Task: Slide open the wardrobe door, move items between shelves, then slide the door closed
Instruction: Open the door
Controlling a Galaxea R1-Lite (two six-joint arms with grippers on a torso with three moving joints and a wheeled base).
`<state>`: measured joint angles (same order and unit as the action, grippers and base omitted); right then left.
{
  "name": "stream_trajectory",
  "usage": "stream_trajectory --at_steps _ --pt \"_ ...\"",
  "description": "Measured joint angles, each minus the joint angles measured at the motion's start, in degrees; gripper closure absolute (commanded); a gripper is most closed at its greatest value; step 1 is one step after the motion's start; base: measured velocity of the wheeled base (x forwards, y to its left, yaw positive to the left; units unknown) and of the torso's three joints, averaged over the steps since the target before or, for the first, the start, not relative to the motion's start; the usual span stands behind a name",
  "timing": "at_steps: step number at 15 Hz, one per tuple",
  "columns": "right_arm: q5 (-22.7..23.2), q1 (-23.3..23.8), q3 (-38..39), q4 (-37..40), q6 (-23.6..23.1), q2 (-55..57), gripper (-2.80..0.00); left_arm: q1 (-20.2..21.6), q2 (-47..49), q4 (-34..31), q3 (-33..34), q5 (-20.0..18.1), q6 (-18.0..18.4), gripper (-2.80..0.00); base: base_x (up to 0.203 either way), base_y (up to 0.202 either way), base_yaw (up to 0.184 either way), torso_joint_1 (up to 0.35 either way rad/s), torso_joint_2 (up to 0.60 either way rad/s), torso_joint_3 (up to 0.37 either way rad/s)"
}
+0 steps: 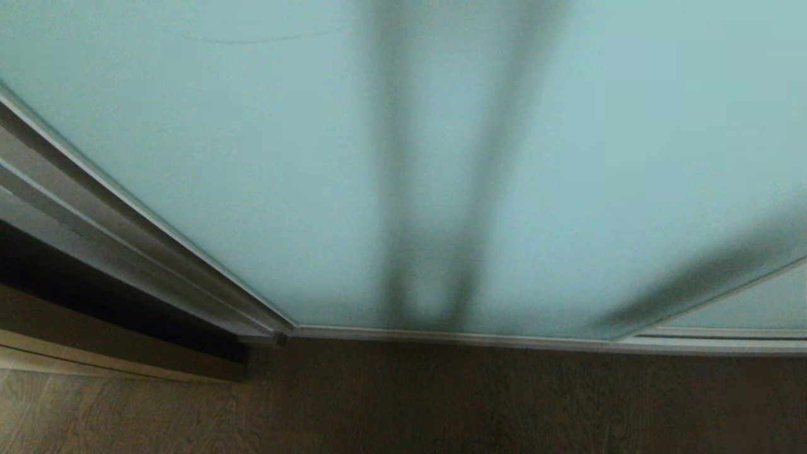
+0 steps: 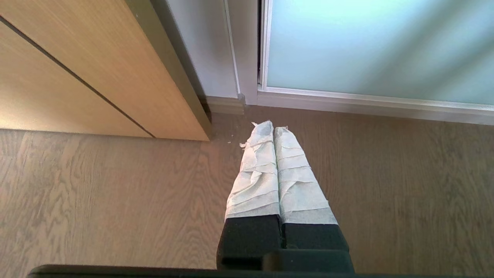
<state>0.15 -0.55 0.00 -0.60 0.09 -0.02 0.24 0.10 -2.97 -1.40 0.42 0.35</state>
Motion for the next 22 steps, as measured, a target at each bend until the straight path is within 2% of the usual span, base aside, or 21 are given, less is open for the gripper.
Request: stream_trajectory --at_steps 16,20,22 --pt "0.0 0.0 0.0 0.0 0.0 0.0 0.00 0.0 0.0 0.9 0.3 -0.1 -0.4 0.00 0.000 0.000 0.000 0.000 0.00 0.000" --pt "0.0 0.0 0.0 0.0 0.0 0.0 0.00 0.0 0.0 0.9 0.3 -0.1 -0.4 0.00 -0.134 0.000 -0.001 0.003 0.00 0.004" --pt "0.0 0.0 0.0 0.0 0.0 0.0 0.00 0.0 0.0 0.8 0.3 -0.1 -0.2 0.00 0.000 0.000 0.000 0.018 0.00 0.003"
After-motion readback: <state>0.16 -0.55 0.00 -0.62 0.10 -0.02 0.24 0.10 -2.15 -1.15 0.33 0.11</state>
